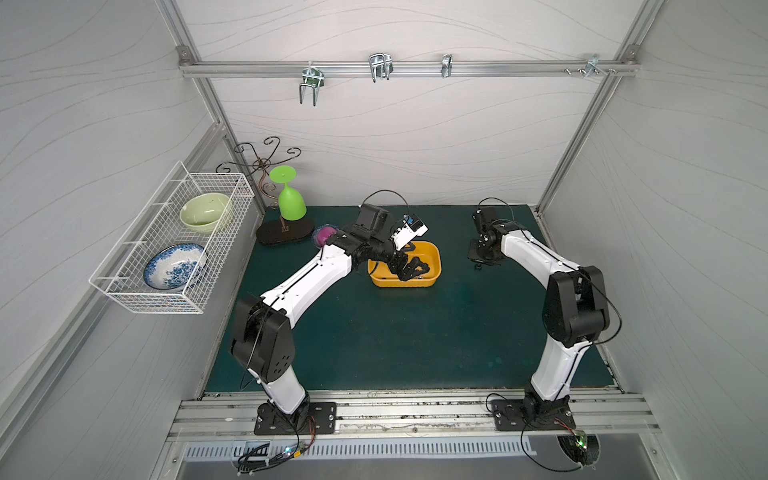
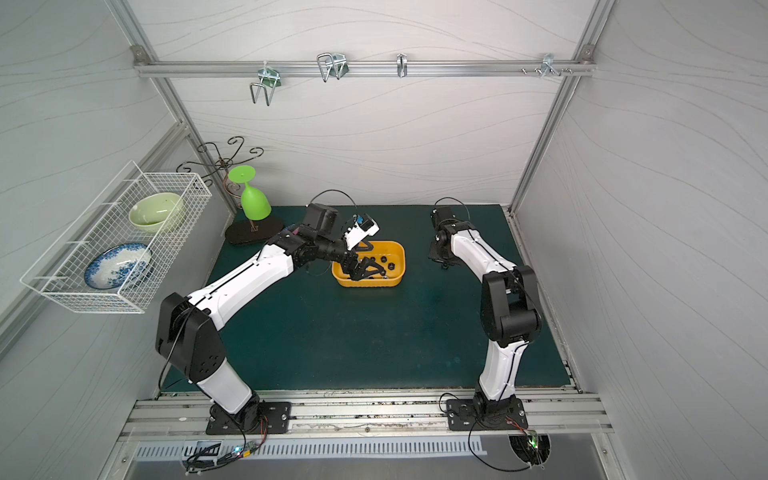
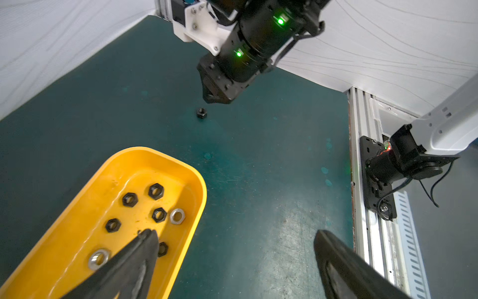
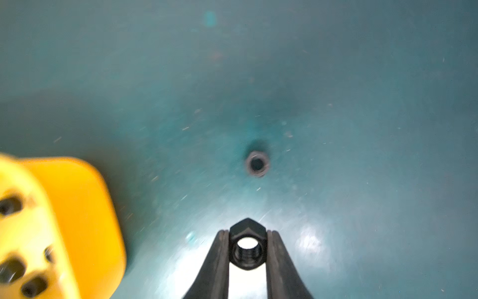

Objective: Put the nuts on the desktop into the storage box
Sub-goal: Pick up the nut from the center of the board, then place the nut in the storage box.

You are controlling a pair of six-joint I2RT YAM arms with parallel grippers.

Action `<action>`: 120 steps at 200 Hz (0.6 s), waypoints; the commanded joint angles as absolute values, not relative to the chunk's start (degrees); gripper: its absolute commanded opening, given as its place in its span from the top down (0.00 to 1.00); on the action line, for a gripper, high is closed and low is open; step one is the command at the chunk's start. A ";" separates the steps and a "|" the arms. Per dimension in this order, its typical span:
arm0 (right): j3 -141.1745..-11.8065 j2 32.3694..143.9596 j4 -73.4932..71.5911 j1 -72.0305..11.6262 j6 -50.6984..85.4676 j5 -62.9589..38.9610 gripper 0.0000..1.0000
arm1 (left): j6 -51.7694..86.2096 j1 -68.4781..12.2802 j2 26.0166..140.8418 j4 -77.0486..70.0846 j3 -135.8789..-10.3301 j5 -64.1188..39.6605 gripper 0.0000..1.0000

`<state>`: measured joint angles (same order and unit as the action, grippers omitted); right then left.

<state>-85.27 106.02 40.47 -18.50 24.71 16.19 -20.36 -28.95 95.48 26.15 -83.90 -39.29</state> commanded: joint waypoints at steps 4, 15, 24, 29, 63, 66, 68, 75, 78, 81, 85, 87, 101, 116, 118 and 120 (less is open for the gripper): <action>-86.57 103.67 44.54 -19.54 22.68 19.69 0.84 | -20.30 -28.35 93.19 25.86 -84.87 -41.37 0.02; -86.72 103.55 45.11 -19.42 22.68 19.16 0.84 | -20.26 -28.22 92.52 25.86 -84.31 -41.62 0.02; -86.86 103.21 45.44 -19.48 22.67 18.14 0.84 | -20.51 -28.08 91.91 25.92 -83.81 -41.91 0.02; -86.91 102.91 45.57 -19.63 22.59 17.44 0.84 | -20.74 -27.99 91.56 26.20 -83.55 -42.05 0.02; -88.09 101.59 46.26 -23.08 21.72 14.81 0.81 | -22.14 -25.61 89.62 27.58 -82.24 -44.08 0.02; -88.38 101.60 46.38 -23.58 21.65 14.85 0.80 | -22.10 -25.20 89.46 27.56 -82.06 -44.54 0.02; -88.52 101.54 46.44 -23.91 21.63 14.85 0.80 | -22.07 -24.87 89.34 27.54 -81.95 -44.82 0.02; -89.43 101.81 46.87 -25.06 21.49 14.79 0.80 | -21.84 -23.75 88.85 27.35 -81.46 -45.81 0.02; -89.88 101.89 47.20 -25.58 21.49 14.72 0.80 | -21.69 -23.28 88.65 27.29 -81.20 -46.11 0.02; -90.37 102.01 47.46 -26.06 21.45 14.69 0.80 | -21.63 -22.78 88.46 27.16 -80.97 -46.40 0.02; -91.06 102.19 47.73 -26.81 21.45 14.60 0.80 | -21.54 -22.14 88.16 27.03 -80.65 -46.63 0.02; -91.41 102.28 47.84 -27.20 21.42 14.53 0.80 | -21.51 -21.88 87.96 26.95 -80.50 -46.64 0.02; -94.11 103.11 48.60 -29.54 21.65 13.70 0.80 | -21.76 -19.77 86.88 26.89 -79.41 -46.65 0.02; -97.26 103.99 48.80 -32.20 21.92 12.58 0.80 | -22.42 -17.64 85.69 26.90 -78.52 -46.57 0.02; -97.55 104.18 48.76 -32.53 21.96 12.46 0.80 | -22.41 -17.31 85.58 26.89 -78.43 -46.58 0.02; -98.13 104.29 48.80 -32.87 22.01 12.19 0.80 | -22.52 -17.03 85.42 26.98 -78.41 -46.54 0.02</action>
<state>-93.27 104.40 46.68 -29.58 22.39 14.48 -21.19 -19.79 88.05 27.51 -79.31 -44.66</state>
